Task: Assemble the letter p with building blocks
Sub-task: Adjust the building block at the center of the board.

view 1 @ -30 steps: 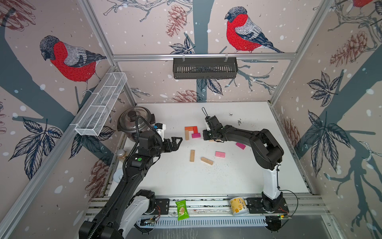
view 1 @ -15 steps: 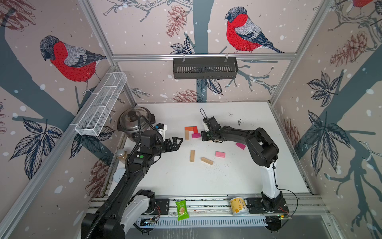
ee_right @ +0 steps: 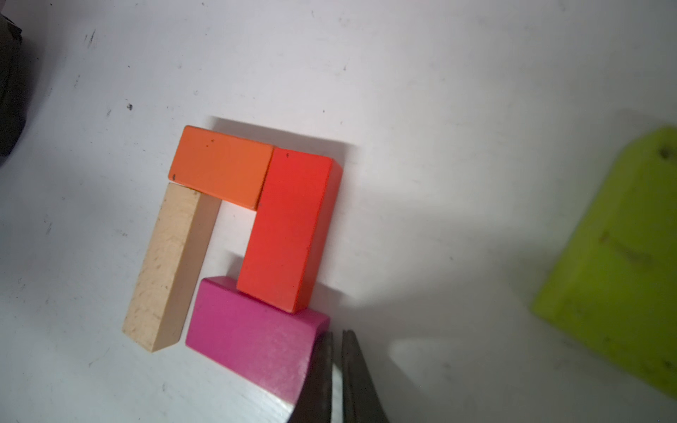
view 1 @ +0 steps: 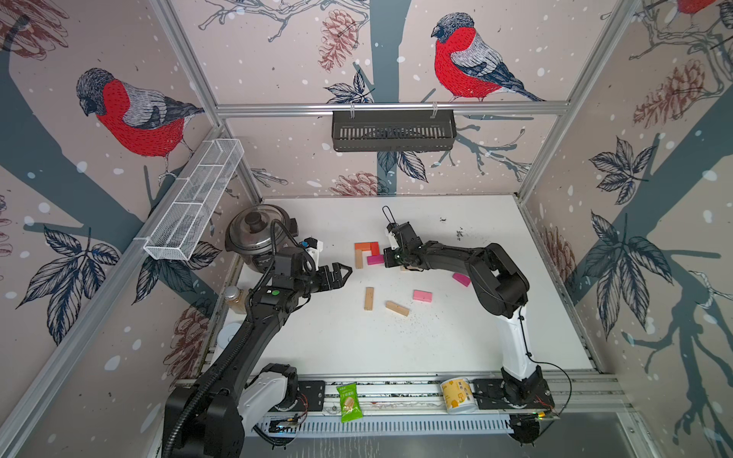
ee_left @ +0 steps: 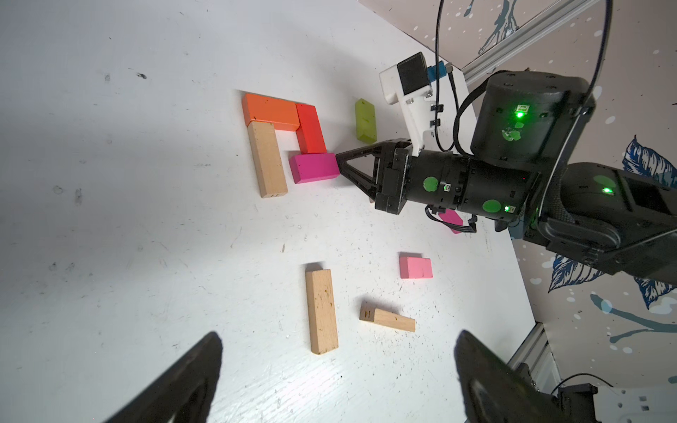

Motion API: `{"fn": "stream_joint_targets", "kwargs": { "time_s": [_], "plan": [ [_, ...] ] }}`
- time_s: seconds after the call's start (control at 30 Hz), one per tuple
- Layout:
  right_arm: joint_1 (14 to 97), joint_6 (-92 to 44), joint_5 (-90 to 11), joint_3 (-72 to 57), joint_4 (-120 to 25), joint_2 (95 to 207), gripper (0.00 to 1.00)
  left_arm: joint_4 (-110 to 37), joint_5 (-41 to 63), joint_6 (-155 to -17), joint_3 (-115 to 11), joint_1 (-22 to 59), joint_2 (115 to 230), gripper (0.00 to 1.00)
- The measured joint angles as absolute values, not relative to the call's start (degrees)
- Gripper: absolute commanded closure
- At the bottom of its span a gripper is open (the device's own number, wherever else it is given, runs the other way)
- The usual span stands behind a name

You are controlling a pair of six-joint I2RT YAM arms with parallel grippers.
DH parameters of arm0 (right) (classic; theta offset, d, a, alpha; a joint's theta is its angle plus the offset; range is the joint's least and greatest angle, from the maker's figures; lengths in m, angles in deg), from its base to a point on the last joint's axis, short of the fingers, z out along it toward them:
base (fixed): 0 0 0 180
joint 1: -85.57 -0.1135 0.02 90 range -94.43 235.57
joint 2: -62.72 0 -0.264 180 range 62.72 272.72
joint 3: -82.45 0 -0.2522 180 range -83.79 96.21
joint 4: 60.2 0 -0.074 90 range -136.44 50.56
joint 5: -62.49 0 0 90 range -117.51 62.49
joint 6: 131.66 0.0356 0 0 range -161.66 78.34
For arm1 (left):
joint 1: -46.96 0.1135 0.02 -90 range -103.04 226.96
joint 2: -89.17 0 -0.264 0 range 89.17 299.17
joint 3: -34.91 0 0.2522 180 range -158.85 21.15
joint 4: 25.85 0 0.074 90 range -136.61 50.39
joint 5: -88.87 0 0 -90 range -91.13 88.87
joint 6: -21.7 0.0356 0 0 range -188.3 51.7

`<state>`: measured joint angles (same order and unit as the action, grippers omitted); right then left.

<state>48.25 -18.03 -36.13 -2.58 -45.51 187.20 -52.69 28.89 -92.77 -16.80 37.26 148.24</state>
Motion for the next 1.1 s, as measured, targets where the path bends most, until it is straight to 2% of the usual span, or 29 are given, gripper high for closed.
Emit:
{"fn": "stream_joint_targets", "kwargs": {
  "time_s": [1.1],
  "plan": [
    [47.2, -17.9, -37.3, -2.8, -48.0, 187.7, 0.88, -52.7, 28.7, -92.9, -16.8, 38.1, 148.2, 0.03]
  ]
}}
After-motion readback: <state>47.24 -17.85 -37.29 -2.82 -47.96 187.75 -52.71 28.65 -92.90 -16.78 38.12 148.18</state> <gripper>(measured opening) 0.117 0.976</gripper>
